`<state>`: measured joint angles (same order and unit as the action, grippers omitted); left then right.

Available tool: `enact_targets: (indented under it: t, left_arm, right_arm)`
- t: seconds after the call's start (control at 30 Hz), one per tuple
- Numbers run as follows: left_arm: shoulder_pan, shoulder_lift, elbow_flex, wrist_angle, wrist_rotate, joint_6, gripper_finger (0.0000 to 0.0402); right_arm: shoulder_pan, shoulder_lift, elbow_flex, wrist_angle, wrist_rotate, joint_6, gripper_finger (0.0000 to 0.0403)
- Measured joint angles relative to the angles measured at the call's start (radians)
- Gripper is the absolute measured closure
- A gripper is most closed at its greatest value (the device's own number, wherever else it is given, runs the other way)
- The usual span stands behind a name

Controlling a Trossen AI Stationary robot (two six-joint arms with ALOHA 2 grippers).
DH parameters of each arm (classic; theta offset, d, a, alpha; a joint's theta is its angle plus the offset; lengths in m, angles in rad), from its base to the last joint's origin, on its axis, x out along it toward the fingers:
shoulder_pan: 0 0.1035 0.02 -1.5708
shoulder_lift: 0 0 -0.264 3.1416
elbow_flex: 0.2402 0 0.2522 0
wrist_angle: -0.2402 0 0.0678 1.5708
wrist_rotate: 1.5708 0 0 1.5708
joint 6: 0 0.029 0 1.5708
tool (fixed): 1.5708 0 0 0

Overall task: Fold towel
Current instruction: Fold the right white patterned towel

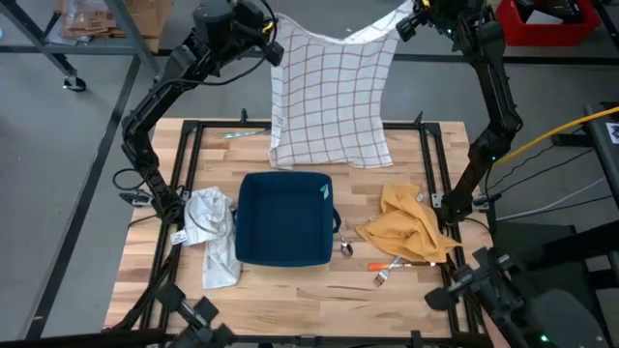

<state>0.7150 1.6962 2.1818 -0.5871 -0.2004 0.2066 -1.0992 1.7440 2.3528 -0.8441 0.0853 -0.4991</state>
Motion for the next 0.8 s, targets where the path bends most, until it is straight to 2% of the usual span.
enact_targets:
  t: [0.17, 0.5, 0.63, 0.8]
  left_arm:
    - [-0.035, -0.009, 0.000, -0.184, 0.090, -0.026, 0.0401]
    - [-0.172, -0.010, 0.000, -0.519, 0.143, -0.017, 0.0401]
    - [-0.225, -0.010, 0.000, -0.638, 0.146, -0.017, 0.0401]
    - [-0.299, -0.011, 0.000, -0.745, 0.145, -0.024, 0.0401]
  right_arm:
    - [0.020, -0.019, 0.001, -0.245, 0.000, 0.000, 0.0400]
    - [0.102, -0.025, 0.001, -0.702, -0.061, 0.114, 0.0400]
    - [0.176, -0.029, 0.000, -0.724, -0.062, 0.178, 0.0400]
    - [0.286, -0.036, 0.001, -0.725, -0.070, 0.184, 0.0400]
